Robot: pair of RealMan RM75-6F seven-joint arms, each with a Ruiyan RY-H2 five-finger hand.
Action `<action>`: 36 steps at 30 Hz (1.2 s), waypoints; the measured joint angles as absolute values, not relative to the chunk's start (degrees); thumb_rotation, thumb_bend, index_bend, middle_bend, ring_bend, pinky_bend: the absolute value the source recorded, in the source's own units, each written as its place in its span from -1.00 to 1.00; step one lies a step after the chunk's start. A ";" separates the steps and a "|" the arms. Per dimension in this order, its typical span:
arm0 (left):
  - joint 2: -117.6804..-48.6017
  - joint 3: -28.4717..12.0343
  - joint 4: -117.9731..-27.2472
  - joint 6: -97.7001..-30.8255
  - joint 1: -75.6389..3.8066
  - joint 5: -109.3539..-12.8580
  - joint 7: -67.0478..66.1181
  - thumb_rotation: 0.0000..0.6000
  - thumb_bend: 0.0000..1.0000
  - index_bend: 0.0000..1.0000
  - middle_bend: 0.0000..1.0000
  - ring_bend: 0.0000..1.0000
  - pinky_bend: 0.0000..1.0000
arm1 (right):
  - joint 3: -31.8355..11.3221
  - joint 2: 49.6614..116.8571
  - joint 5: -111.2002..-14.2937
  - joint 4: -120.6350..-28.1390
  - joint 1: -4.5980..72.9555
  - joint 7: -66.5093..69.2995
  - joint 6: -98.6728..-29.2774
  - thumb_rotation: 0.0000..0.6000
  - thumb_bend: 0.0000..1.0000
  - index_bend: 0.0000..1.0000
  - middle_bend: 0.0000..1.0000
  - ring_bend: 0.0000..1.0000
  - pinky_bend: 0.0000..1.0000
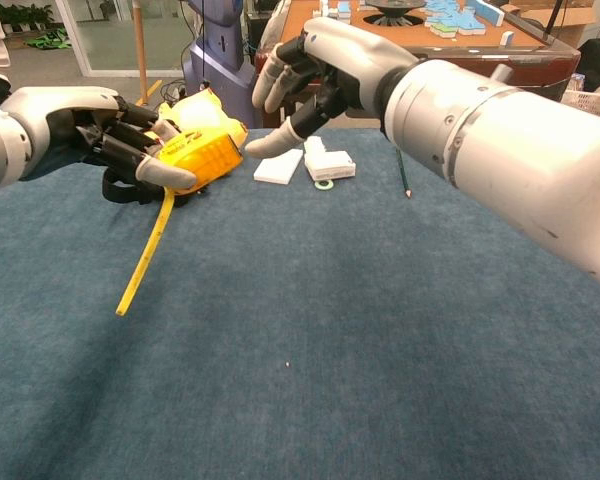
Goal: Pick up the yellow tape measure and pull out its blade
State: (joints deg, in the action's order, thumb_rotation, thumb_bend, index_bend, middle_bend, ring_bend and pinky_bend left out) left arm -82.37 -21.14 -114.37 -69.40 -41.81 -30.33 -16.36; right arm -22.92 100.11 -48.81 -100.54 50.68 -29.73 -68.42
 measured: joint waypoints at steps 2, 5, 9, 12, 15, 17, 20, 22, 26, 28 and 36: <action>-82.39 -21.15 -114.49 -69.41 -41.86 -30.19 -16.22 1.00 -0.73 -0.07 0.06 -0.14 -0.47 | -23.09 100.51 -48.74 -100.22 51.11 -29.75 -68.51 1.00 -0.59 -0.18 -0.31 -0.61 -0.60; -82.37 -21.13 -114.59 -69.51 -42.02 -30.08 -16.26 1.00 -0.73 -0.07 0.06 -0.14 -0.46 | -23.28 100.74 -48.46 -100.07 51.47 -29.52 -68.35 1.00 -0.59 -0.18 -0.31 -0.61 -0.60; -82.33 -21.23 -114.80 -69.56 -42.23 -29.91 -16.22 1.00 -0.73 -0.07 0.06 -0.14 -0.46 | -23.28 101.04 -48.03 -99.73 51.92 -29.65 -68.27 1.00 -0.59 -0.18 -0.31 -0.61 -0.60; -82.23 -21.07 -114.91 -69.51 -42.36 -29.81 -16.34 1.00 -0.73 -0.07 0.06 -0.14 -0.46 | -23.34 101.28 -47.54 -99.49 52.22 -29.62 -68.15 1.00 -0.59 -0.18 -0.31 -0.61 -0.60; -82.15 -21.00 -115.00 -69.51 -42.39 -29.73 -16.26 1.00 -0.73 -0.07 0.06 -0.14 -0.46 | -23.41 101.46 -47.35 -99.10 52.50 -29.67 -68.19 1.00 -0.59 -0.17 -0.31 -0.61 -0.60; -82.06 -20.88 -115.06 -69.51 -42.39 -29.74 -16.21 1.00 -0.73 -0.07 0.06 -0.14 -0.46 | -23.47 101.57 -47.08 -98.85 52.69 -29.53 -68.04 1.00 -0.59 -0.17 -0.31 -0.61 -0.60; -81.95 -20.76 -115.12 -69.47 -42.38 -29.69 -16.11 1.00 -0.73 -0.07 0.06 -0.14 -0.46 | -23.53 101.69 -46.94 -98.49 52.95 -29.55 -68.09 1.00 -0.59 -0.16 -0.31 -0.61 -0.60; -81.88 -20.68 -115.13 -69.42 -42.36 -29.68 -16.03 1.00 -0.73 -0.07 0.06 -0.14 -0.46 | -23.59 101.76 -46.78 -98.32 53.06 -29.45 -68.08 1.00 -0.59 -0.16 -0.31 -0.61 -0.60; -81.72 -20.48 -115.14 -69.32 -42.29 -29.91 -15.78 1.00 -0.73 -0.07 0.06 -0.14 -0.46 | -23.61 101.83 -46.35 -98.00 53.24 -29.52 -68.18 1.00 -0.59 -0.15 -0.31 -0.61 -0.60; -81.64 -20.41 -115.14 -69.32 -42.22 -30.03 -15.62 1.00 -0.73 -0.07 0.06 -0.14 -0.46 | -23.60 101.77 -46.22 -97.96 53.28 -29.54 -68.23 1.00 -0.54 -0.14 -0.31 -0.61 -0.60; -81.45 -20.11 -114.70 -69.01 -41.94 -30.25 -14.88 1.00 -0.73 -0.07 0.06 -0.14 -0.46 | -23.47 101.68 -45.80 -97.80 53.53 -29.81 -68.40 1.00 -0.32 -0.11 -0.29 -0.61 -0.60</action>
